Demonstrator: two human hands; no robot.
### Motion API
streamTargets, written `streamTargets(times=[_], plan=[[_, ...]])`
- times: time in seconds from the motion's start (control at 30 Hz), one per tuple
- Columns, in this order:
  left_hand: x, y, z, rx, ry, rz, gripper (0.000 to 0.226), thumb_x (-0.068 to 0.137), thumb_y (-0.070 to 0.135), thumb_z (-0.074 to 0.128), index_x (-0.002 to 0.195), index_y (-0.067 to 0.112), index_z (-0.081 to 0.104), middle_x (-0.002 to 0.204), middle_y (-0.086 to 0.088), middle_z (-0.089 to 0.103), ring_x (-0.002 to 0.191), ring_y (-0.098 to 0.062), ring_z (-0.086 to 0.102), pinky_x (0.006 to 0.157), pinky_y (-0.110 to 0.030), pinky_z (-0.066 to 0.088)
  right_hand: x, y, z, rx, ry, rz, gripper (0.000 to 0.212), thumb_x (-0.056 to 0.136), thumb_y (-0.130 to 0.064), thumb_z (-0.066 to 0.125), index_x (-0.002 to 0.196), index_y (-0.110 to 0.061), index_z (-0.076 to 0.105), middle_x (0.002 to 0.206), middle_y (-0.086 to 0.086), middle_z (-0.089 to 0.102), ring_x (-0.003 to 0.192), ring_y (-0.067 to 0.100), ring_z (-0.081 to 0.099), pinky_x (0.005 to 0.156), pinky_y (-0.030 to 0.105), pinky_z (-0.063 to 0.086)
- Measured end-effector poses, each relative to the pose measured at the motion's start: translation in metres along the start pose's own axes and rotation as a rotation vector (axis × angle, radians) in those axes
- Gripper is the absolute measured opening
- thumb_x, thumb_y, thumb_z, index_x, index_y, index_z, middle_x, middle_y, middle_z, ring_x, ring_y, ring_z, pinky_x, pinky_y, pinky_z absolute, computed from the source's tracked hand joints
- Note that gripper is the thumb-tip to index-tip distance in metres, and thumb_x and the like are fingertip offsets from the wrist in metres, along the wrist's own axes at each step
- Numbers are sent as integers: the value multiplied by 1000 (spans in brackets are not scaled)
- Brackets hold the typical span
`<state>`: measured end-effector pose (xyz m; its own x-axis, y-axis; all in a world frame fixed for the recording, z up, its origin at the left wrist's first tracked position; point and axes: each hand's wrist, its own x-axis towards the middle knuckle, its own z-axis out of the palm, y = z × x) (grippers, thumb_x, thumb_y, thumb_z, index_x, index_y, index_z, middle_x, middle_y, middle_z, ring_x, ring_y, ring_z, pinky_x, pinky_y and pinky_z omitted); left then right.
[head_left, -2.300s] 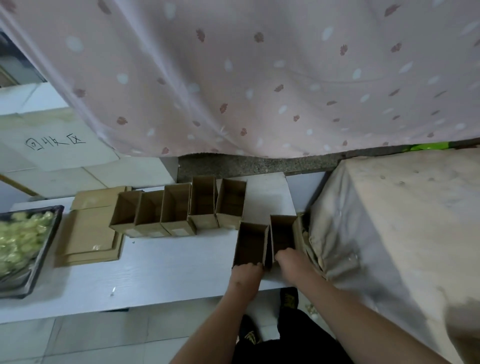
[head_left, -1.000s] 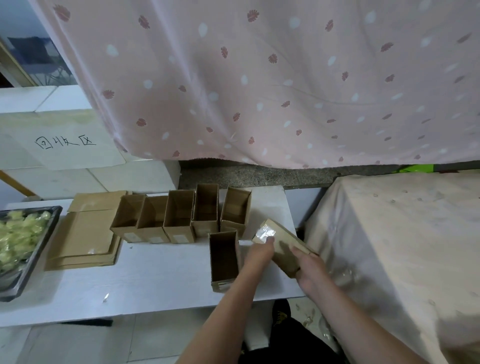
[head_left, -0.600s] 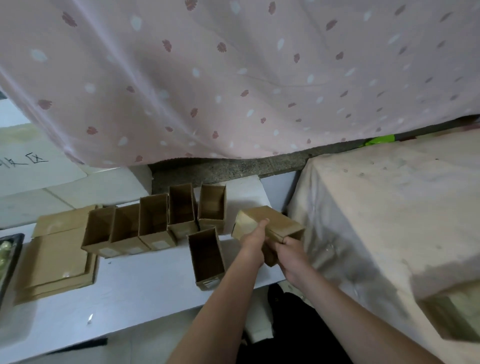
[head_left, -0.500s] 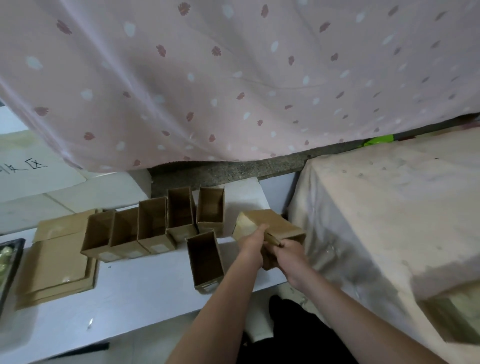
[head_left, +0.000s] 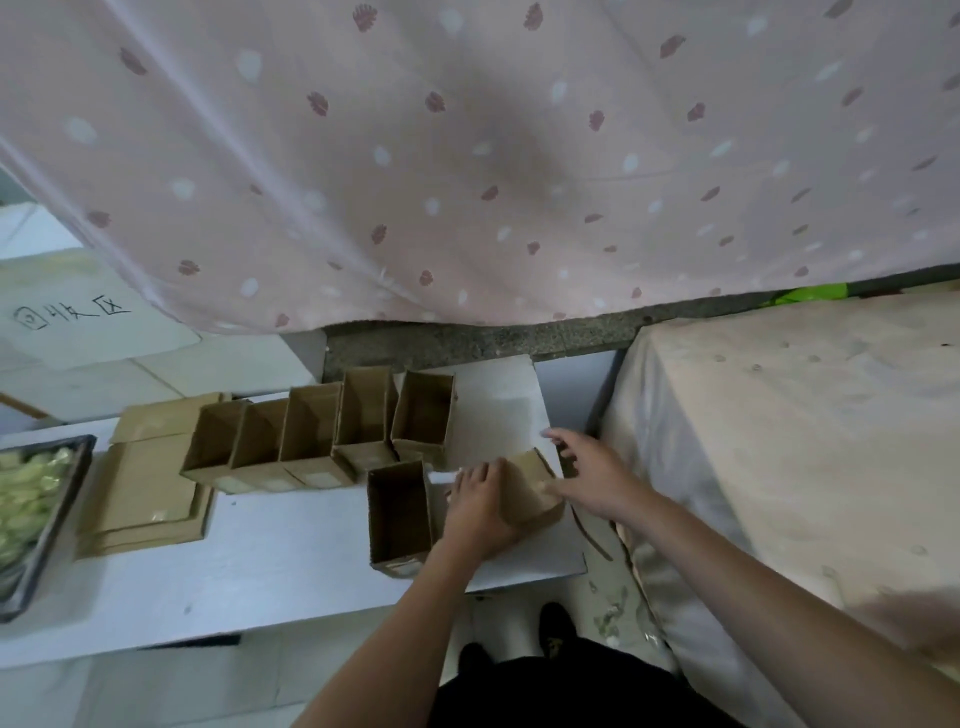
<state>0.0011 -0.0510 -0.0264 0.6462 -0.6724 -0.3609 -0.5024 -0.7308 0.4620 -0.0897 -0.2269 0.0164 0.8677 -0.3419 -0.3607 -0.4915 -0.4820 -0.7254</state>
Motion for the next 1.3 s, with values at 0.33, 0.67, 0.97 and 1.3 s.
streamTargets(times=[0.33,0.67,0.97,1.3], plan=[[2,3,26,173,18,25,80,95,15,60,160,21,13,166,-1,13,155,-24,0,126,-45,1,25,42,41,-422,-144,-214,85,81,-25,75,153,-18,29,158,-1,28,144,20,27,115,32,30],[1,9,58,239,-41,-57,100,93,56,42,156,10,-21,160,-8,-33,148,-23,-31,120,-37,-18,39,41,41,-300,-21,-245,35,87,-27,73,117,-17,59,120,-2,49,117,19,44,100,31,40],[3,8,75,285,62,-29,95,89,75,-3,153,8,-25,158,-9,-36,147,-24,-33,120,-41,-22,49,44,50,-232,-22,-220,16,86,-20,74,97,-19,63,98,-11,46,100,12,44,91,25,42],[6,8,78,276,100,-50,96,88,77,-7,153,9,-26,159,-9,-36,147,-22,-34,122,-40,-17,47,39,55,-261,-32,-264,23,93,-11,61,83,-22,44,88,-14,43,91,13,41,77,26,37]])
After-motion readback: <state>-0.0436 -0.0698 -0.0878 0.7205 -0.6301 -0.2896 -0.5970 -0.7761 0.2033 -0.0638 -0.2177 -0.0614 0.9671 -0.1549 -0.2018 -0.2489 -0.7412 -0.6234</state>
